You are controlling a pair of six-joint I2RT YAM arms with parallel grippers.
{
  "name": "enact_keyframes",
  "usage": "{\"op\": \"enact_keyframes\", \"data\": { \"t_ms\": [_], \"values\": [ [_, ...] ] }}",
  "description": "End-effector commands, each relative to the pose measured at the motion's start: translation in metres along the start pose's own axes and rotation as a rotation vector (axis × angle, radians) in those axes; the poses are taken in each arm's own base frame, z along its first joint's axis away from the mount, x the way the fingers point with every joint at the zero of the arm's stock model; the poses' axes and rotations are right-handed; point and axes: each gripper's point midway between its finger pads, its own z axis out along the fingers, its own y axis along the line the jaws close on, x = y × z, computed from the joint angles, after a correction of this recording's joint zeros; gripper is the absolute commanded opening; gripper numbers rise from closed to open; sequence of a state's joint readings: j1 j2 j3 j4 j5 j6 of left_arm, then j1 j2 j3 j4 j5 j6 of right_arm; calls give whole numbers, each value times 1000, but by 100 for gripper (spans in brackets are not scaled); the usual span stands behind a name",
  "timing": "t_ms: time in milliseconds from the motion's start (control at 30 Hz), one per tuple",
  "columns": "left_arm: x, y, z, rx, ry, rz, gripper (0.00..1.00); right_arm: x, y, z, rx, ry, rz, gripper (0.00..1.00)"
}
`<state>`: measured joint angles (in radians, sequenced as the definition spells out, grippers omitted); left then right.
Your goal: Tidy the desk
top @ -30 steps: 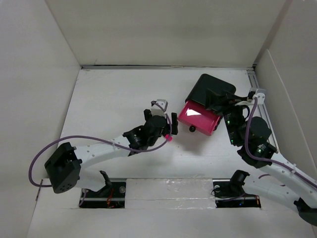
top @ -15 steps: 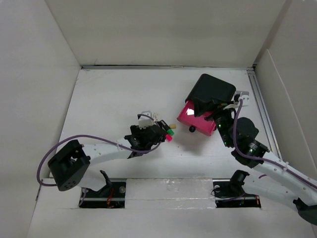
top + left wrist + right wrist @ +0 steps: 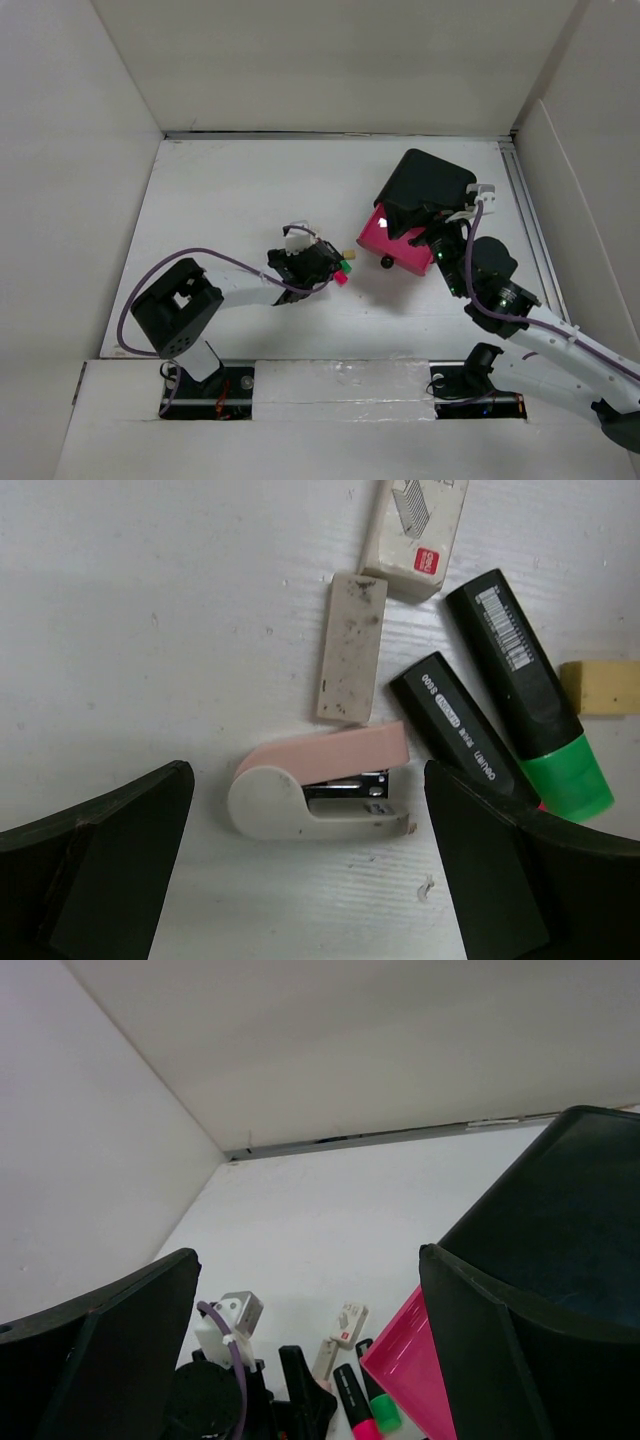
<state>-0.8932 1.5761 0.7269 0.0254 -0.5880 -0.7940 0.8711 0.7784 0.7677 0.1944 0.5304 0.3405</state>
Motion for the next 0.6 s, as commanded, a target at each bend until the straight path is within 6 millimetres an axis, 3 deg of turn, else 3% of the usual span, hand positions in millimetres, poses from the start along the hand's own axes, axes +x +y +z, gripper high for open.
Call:
{"op": "enact_keyframes", "data": {
  "t_ms": [0, 200, 333, 433, 567],
  "values": [
    [-7, -8, 5, 8, -9, -11, 96, -9, 5, 1, -26, -36, 30, 95],
    [-6, -7, 7, -4, -2, 8, 85, -6, 1, 3, 1, -35, 26, 95],
    [-5, 0, -2, 4, 5, -7, 73, -4, -4, 5, 29, -36, 12, 95],
    [-2, 6, -7, 14, 13, -10, 54, -6, -4, 5, 30, -42, 16, 95],
    [-1, 12, -11, 0, 14, -4, 46, -4, -3, 5, 26, -36, 12, 95]
  ]
}}
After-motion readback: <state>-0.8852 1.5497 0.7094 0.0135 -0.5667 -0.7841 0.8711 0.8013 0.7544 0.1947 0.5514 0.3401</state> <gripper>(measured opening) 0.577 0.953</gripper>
